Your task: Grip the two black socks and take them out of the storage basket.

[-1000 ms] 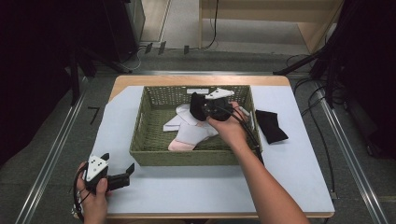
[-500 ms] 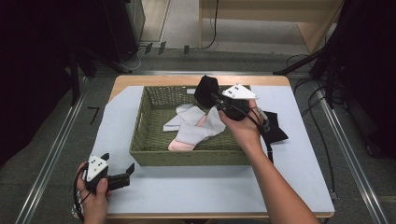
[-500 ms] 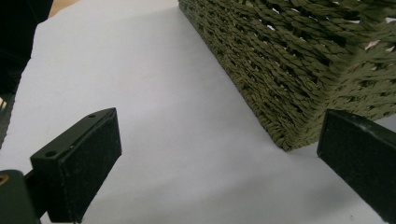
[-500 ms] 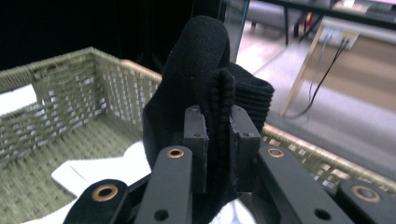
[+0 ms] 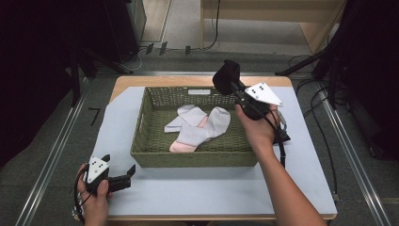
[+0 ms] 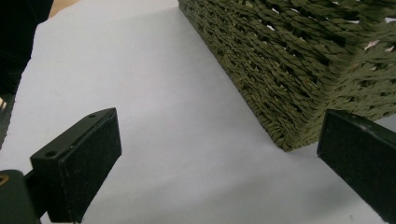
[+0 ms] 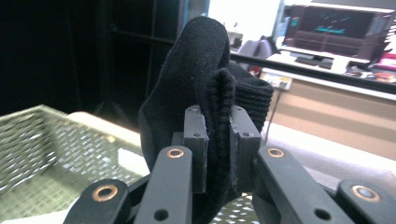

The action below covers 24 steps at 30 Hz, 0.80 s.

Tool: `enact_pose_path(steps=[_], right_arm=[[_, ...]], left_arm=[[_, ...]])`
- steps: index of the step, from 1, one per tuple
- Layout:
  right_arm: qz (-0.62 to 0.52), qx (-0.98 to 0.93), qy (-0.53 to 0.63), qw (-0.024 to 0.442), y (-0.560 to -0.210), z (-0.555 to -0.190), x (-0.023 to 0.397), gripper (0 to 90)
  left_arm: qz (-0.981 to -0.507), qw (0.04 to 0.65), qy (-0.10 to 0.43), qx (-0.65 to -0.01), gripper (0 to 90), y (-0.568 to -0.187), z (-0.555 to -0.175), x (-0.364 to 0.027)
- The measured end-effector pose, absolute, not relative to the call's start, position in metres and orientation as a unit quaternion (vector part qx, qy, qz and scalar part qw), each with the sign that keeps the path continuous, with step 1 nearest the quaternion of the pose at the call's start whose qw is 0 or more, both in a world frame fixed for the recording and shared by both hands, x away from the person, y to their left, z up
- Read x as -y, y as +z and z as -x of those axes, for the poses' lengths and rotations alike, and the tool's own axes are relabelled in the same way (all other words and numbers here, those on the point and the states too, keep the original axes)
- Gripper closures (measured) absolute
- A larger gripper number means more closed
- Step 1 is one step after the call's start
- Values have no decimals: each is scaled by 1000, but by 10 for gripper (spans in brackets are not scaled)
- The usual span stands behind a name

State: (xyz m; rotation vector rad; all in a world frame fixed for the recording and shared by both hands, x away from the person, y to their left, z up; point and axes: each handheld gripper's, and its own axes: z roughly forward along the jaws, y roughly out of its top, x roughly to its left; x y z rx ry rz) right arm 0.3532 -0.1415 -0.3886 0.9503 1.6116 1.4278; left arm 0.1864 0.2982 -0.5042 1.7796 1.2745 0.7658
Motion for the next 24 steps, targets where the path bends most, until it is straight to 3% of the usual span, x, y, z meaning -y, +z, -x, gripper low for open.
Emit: enact_pose_path(steps=[14, 24], right_arm=[[-424, -594, 544, 414, -389, -353, 198, 807], [-473, -597, 497, 415, -417, -353, 234, 805]], left_arm=[[-704, 399, 302, -504, 5, -504, -186, -298], [-704, 399, 305, -502, 5, -504, -185, -298]])
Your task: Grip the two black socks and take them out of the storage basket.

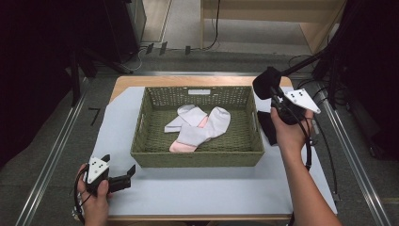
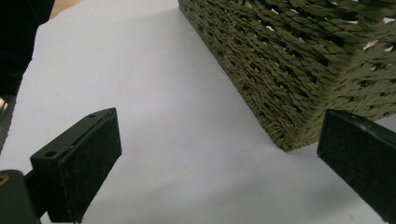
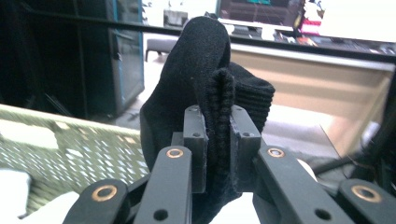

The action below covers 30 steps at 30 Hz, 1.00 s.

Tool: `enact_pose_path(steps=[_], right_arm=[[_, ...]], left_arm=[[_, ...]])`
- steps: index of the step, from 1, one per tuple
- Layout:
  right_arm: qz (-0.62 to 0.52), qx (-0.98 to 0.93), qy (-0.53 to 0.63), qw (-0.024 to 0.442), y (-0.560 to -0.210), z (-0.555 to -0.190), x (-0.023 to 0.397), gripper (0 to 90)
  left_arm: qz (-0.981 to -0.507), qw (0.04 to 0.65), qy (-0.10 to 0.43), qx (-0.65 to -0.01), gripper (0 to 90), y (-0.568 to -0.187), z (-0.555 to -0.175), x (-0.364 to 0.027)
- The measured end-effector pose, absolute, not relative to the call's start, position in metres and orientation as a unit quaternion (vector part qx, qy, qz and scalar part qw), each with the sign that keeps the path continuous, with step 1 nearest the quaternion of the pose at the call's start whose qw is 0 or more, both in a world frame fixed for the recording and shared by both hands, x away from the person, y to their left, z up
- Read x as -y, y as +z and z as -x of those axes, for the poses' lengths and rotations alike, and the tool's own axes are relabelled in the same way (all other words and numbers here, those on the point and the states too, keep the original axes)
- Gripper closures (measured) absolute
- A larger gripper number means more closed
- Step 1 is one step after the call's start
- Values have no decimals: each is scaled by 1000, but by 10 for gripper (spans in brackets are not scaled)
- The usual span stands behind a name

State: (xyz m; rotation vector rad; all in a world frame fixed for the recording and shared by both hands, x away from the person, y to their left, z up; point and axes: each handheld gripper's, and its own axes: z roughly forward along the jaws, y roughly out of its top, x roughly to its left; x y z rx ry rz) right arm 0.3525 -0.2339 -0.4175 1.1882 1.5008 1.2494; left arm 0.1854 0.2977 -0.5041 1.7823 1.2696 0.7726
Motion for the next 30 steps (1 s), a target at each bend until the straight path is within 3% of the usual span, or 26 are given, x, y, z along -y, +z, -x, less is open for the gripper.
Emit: enact_pose_path(steps=[12, 14, 18, 30], right_arm=[[-540, -613, 445, 366, -482, -343, 269, 794], [-542, -622, 443, 351, -490, -340, 270, 758], [-541, -603, 479, 338, -495, -327, 274, 538], [-529, -590, 520, 318, -498, -281, 308, 368]], left_arm=[[-702, 401, 313, -499, 5, -504, -184, -297], [-699, 403, 316, -499, 5, -504, -183, -297], [-693, 409, 320, -500, 5, -504, -182, -297], [-685, 414, 331, -500, 5, -504, -178, -298]])
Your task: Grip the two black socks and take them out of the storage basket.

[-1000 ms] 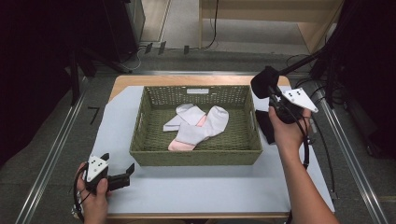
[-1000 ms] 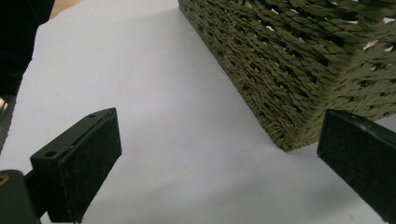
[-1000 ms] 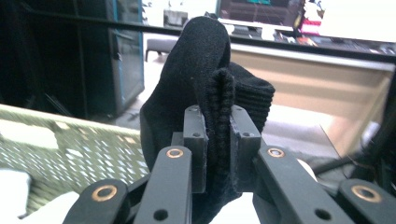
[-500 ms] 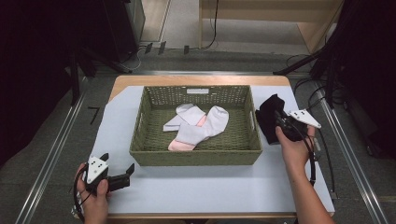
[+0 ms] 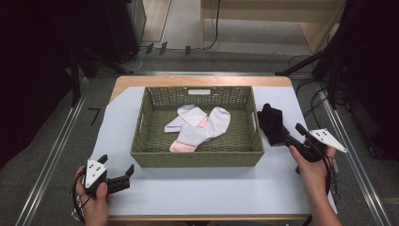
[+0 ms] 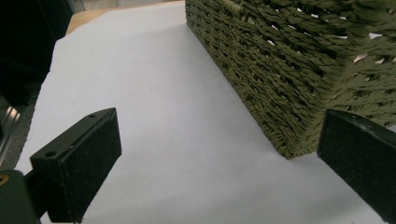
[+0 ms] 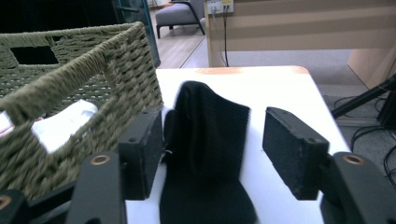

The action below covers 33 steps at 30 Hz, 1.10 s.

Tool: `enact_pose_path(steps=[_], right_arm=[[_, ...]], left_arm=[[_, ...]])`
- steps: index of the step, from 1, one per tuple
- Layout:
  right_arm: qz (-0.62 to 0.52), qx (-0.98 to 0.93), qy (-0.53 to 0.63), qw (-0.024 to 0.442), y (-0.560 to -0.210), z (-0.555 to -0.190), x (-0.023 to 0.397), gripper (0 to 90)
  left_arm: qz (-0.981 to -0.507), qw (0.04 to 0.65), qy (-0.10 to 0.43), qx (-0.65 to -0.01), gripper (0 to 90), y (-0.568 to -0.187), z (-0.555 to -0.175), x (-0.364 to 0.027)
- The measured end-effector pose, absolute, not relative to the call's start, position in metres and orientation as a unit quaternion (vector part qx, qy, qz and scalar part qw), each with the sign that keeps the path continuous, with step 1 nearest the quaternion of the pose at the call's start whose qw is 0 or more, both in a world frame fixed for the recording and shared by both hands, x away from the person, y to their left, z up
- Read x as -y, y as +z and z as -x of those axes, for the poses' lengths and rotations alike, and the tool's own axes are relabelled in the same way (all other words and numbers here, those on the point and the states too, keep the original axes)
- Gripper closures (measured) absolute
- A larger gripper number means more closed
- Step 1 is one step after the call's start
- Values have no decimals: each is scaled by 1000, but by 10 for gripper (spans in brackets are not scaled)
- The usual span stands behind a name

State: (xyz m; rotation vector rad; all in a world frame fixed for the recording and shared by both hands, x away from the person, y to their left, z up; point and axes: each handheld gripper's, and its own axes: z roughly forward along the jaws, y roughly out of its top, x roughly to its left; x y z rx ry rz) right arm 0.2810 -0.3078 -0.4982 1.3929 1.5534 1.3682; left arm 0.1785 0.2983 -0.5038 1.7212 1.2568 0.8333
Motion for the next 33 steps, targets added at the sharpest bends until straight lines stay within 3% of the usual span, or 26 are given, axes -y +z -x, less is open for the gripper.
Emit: enact_pose_path(steps=[8, 21, 33], right_arm=[[-540, -581, 518, 321, -512, -239, 345, 228], [-576, -538, 519, 331, -523, -187, 385, 177], [-561, -557, 493, 365, -529, -174, 372, 157]], left_arm=[[-681, 418, 336, -500, 5, -504, -177, -298], [-679, 419, 339, -498, 5, -504, -176, -299], [-687, 413, 324, -502, 5, -504, -180, -299]])
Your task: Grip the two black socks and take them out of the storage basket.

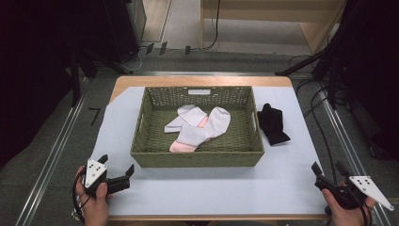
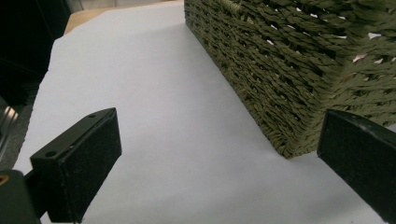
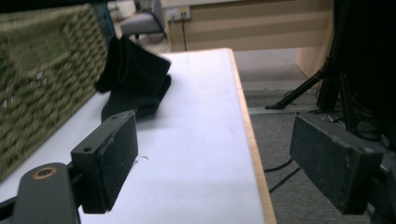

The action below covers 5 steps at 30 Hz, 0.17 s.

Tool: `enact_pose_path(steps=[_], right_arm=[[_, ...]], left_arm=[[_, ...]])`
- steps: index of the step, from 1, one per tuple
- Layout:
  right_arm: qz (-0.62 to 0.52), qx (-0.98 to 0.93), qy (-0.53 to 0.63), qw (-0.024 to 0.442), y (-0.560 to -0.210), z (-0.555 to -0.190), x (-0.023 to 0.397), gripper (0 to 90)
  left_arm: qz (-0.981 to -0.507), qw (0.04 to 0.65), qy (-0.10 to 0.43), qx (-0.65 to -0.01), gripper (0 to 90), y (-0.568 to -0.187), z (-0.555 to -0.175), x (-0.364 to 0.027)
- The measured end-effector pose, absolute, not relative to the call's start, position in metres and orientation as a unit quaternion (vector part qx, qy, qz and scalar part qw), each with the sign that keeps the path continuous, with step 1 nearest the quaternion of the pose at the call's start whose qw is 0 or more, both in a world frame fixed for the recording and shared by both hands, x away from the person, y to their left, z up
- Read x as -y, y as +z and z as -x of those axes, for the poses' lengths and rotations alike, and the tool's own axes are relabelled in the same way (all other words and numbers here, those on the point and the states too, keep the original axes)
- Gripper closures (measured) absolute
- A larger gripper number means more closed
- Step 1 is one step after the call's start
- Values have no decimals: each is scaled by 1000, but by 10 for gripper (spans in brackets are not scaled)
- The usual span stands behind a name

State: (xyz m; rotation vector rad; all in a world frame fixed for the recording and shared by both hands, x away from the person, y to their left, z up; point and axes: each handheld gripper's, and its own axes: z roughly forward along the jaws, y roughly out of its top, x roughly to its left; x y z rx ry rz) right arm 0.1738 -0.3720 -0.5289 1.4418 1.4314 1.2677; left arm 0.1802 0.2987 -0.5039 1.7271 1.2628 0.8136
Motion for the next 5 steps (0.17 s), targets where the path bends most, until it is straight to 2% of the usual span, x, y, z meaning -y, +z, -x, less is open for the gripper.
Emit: enact_pose_path(steps=[5], right_arm=[[-568, -560, 484, 359, -529, -177, 372, 155]], left_arm=[[-692, 407, 319, -503, 5, -504, -182, -298]])
